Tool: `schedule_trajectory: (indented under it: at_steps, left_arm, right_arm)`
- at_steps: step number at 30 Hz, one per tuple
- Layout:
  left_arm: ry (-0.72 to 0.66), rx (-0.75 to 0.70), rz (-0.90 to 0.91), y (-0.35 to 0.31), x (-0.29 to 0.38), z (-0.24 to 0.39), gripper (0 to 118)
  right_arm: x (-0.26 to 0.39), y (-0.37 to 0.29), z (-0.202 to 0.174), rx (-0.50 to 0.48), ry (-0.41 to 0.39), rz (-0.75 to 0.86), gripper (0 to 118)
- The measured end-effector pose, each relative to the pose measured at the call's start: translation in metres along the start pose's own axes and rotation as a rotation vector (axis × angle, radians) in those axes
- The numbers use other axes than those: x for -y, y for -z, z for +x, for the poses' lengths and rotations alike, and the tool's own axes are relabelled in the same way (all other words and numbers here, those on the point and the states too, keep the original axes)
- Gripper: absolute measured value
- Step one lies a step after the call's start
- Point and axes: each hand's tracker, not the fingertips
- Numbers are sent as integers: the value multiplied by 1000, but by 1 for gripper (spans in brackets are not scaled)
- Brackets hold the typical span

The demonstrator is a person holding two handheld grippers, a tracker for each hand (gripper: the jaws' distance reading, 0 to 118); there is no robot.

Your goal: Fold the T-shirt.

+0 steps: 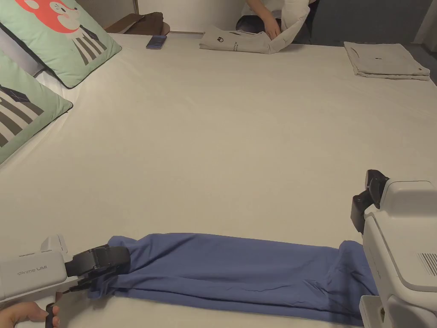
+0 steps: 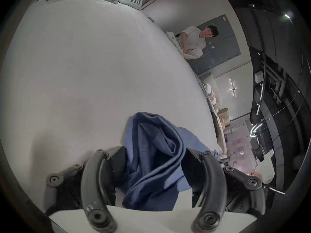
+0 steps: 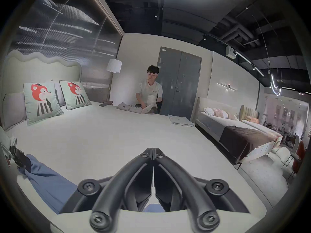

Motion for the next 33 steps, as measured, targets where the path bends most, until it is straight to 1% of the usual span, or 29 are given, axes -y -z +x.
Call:
schedule_trajectory:
  at_steps: [1, 2, 4, 5, 6, 8, 14, 17, 20, 23, 26, 29, 33]
  left_arm:
    - [-6, 11, -2, 2, -1, 0, 67]
    - [-11, 13, -7, 4, -3, 0, 62]
    - [7, -13, -18, 10, -1, 7, 33]
    - [49, -42, -23, 12, 1, 11, 23]
    - [84, -60, -24, 15, 2, 14, 18]
    - [98, -78, -18, 14, 4, 21, 12]
    - [133, -127, 61, -12, -2, 40, 9]
    - [126, -124, 82, -34, -11, 40, 9]
    - [141, -195, 142, -54, -21, 37, 9]
    - [109, -225, 163, -68, -29, 29, 9]
    - [121, -242, 160, -67, -30, 34, 9]
    - [163, -248, 152, -58, -22, 59, 9]
    - [258, -233, 105, -29, -3, 116, 9]
  right_arm:
    - [0, 0, 1, 4, -1, 1, 0]
    - [0, 0, 2, 6, -1, 1, 0]
    - [-1, 1, 4, 8, 3, 0, 0]
    - [0, 1, 5, 9, 6, -1, 0]
    - [0, 1, 6, 11, 8, -2, 0]
    - [1, 1, 8, 12, 11, -3, 0]
    - [1, 0, 12, 13, 14, -4, 0]
    - [0, -1, 15, 11, 23, 0, 0]
    - [-2, -2, 14, 8, 23, 10, 0]
    - [-3, -3, 15, 2, 31, 16, 0]
    - [-3, -3, 15, -3, 29, 16, 0]
    - [-3, -6, 16, -6, 31, 17, 0]
    - [-2, -9, 19, -9, 33, 19, 0]
